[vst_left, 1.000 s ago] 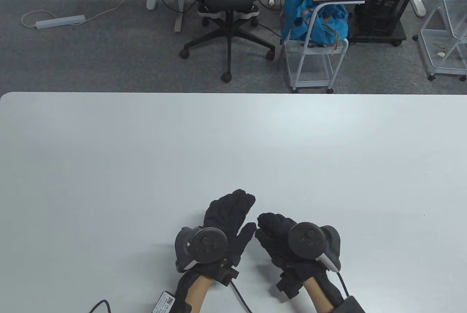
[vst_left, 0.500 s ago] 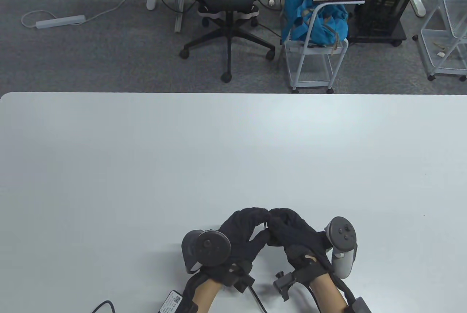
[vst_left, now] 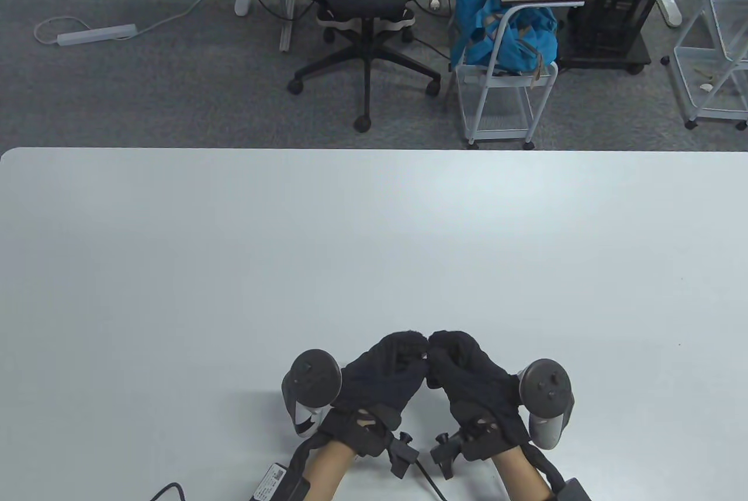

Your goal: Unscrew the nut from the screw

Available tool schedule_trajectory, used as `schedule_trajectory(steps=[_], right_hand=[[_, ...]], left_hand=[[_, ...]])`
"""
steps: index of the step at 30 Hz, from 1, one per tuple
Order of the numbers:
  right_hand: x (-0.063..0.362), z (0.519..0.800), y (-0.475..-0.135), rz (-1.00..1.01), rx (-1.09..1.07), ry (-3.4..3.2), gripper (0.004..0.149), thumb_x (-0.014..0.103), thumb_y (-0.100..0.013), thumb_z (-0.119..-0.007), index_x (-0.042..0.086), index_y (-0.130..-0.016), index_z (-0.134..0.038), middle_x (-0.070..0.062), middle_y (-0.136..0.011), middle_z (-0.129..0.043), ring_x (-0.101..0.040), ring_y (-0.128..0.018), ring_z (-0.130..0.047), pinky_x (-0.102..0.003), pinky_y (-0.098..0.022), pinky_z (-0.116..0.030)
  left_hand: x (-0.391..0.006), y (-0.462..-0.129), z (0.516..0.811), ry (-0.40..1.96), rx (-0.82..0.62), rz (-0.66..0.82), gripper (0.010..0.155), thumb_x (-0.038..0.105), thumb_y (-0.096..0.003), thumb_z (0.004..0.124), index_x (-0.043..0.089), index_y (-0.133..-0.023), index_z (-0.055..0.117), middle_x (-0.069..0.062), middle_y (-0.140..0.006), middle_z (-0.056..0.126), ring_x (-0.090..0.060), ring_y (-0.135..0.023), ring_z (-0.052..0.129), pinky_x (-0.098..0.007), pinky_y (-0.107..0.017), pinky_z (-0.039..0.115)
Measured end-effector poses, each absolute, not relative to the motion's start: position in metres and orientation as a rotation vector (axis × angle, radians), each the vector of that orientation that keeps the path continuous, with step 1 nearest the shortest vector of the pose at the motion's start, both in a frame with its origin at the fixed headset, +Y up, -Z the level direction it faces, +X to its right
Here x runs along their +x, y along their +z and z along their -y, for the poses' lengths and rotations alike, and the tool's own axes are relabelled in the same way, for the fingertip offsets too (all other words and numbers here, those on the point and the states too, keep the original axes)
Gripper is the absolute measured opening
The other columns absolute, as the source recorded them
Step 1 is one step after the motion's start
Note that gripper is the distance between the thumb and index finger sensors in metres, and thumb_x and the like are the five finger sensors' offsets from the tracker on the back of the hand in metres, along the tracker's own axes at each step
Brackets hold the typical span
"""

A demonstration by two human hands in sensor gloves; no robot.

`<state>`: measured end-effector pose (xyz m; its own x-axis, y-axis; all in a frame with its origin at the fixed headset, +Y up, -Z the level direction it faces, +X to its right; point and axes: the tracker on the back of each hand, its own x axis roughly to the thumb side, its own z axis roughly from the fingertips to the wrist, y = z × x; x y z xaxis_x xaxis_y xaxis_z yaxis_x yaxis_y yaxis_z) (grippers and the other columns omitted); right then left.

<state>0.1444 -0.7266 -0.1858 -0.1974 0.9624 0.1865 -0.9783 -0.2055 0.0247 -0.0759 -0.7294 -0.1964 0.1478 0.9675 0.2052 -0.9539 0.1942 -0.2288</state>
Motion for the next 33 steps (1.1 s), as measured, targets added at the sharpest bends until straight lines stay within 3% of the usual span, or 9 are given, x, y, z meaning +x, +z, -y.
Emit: schedule_trajectory(steps=[5,16,19,21,23,27,33], right_hand=[[0.145,0.725,-0.185,0.126,0.163,1.784,0.050,0.040,-0.051,-0.079,0.007,-0.088,-0.077,-0.010,-0.059,-0.096,-0.025,-0.040,-0.099,-0.052,-0.042,-0.088],[0.141,0.719,-0.186,0.039,0.305,1.788,0.047,0.025,-0.053,-0.081,0.025,-0.098,-0.071,-0.019,-0.093,-0.074,-0.040,-0.074,-0.082,-0.065,-0.061,-0.069],[0.141,0.723,-0.186,0.028,0.291,1.743,0.057,0.037,-0.054,-0.078,0.018,-0.106,-0.062,-0.020,-0.097,-0.071,-0.042,-0.078,-0.079,-0.066,-0.062,-0.065],[0.141,0.726,-0.186,0.036,0.244,1.743,0.064,0.046,-0.055,-0.074,0.009,-0.106,-0.061,-0.024,-0.094,-0.074,-0.047,-0.075,-0.080,-0.069,-0.060,-0.063],[0.143,0.727,-0.185,0.073,0.207,1.829,0.066,0.051,-0.054,-0.072,0.005,-0.101,-0.067,-0.020,-0.081,-0.087,-0.043,-0.062,-0.090,-0.066,-0.055,-0.070],[0.143,0.722,-0.184,0.140,0.219,1.910,0.055,0.045,-0.053,-0.076,0.006,-0.091,-0.075,-0.009,-0.065,-0.094,-0.032,-0.047,-0.096,-0.059,-0.049,-0.080],[0.144,0.717,-0.186,0.104,0.340,1.876,0.051,0.035,-0.053,-0.079,0.013,-0.098,-0.070,-0.013,-0.077,-0.088,-0.035,-0.060,-0.092,-0.061,-0.057,-0.075]], left_hand=[[-0.074,-0.197,0.731,1.348,-0.053,0.352,0.051,0.037,-0.0472,0.088,0.022,-0.095,0.077,-0.012,-0.086,0.091,-0.026,-0.061,0.098,-0.057,-0.055,0.081],[-0.081,-0.203,0.743,1.539,-0.166,0.242,0.050,0.038,-0.0472,0.088,0.024,-0.094,0.076,-0.012,-0.085,0.091,-0.024,-0.059,0.098,-0.055,-0.054,0.083],[-0.083,-0.204,0.743,1.552,-0.168,0.236,0.050,0.038,-0.0472,0.088,0.025,-0.094,0.075,-0.012,-0.086,0.090,-0.024,-0.059,0.098,-0.055,-0.054,0.083],[-0.083,-0.204,0.743,1.543,-0.168,0.251,0.050,0.037,-0.0474,0.088,0.025,-0.094,0.075,-0.013,-0.086,0.089,-0.024,-0.060,0.097,-0.056,-0.055,0.082],[-0.081,-0.203,0.741,1.516,-0.160,0.269,0.050,0.036,-0.0472,0.089,0.026,-0.094,0.075,-0.013,-0.087,0.088,-0.025,-0.061,0.097,-0.056,-0.055,0.082],[-0.078,-0.201,0.738,1.467,-0.143,0.303,0.049,0.035,-0.0470,0.089,0.026,-0.093,0.076,-0.013,-0.087,0.090,-0.024,-0.060,0.098,-0.056,-0.055,0.083],[-0.079,-0.202,0.739,1.488,-0.159,0.301,0.049,0.036,-0.0471,0.089,0.025,-0.093,0.076,-0.013,-0.086,0.090,-0.024,-0.058,0.098,-0.056,-0.054,0.083]])
